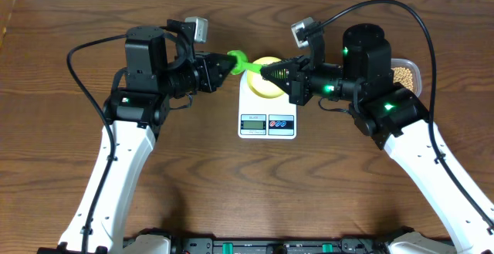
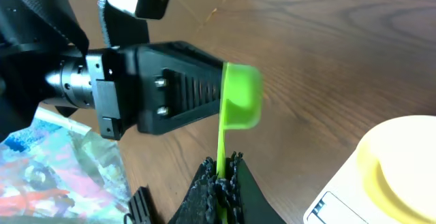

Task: Scoop item into bowl and weigh 50g on scale
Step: 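Pass the green scoop from the left gripper to the right gripper above the scale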

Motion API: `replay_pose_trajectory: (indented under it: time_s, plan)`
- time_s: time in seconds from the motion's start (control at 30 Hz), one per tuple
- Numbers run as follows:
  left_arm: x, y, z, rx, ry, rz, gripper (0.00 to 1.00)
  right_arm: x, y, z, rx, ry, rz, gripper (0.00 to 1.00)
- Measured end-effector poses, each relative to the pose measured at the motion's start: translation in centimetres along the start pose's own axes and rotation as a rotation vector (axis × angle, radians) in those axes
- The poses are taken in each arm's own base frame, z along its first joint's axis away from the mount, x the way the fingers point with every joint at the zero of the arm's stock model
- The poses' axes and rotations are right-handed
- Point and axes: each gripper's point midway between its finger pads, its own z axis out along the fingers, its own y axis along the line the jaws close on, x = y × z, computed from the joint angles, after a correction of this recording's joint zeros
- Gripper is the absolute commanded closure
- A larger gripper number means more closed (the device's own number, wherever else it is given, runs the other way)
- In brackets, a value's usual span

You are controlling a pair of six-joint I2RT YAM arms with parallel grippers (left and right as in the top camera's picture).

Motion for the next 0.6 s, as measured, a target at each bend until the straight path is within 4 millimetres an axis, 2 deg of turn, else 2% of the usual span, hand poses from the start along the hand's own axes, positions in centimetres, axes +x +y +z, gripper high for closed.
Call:
replay_pose_trajectory:
  time_s: [0.07, 0.27, 0.43, 0.53, 0.6]
  plan:
    - [0.0, -0.2, 0.1, 0.008, 0.0, 0.005, 0.5, 0.3, -0.3, 0.0, 0.016, 0.009, 0.012, 0.99]
    - [-1.1, -1.2, 0.0, 0.048, -0.04, 0.055, 0.49, 1.4, -3.1, -0.3, 0.164, 0.032, 0.07, 0.99]
    - [-0.6, -1.4, 0.2, 0.056, -0.018, 0.059, 0.49, 2.3, -8.6, -2.3, 0.48, 0.02, 0.119, 0.99]
    - [1.1, -1.6, 0.7, 0.046, 0.042, 0.057, 0.49, 2.7, -12.4, -5.0, 0.685, 0.009, 0.151, 0.99]
    - [3.0, -1.7, 1.3, 0.019, 0.105, 0.063, 0.49, 3.0, -14.8, -7.4, 0.819, 0.002, 0.176, 0.99]
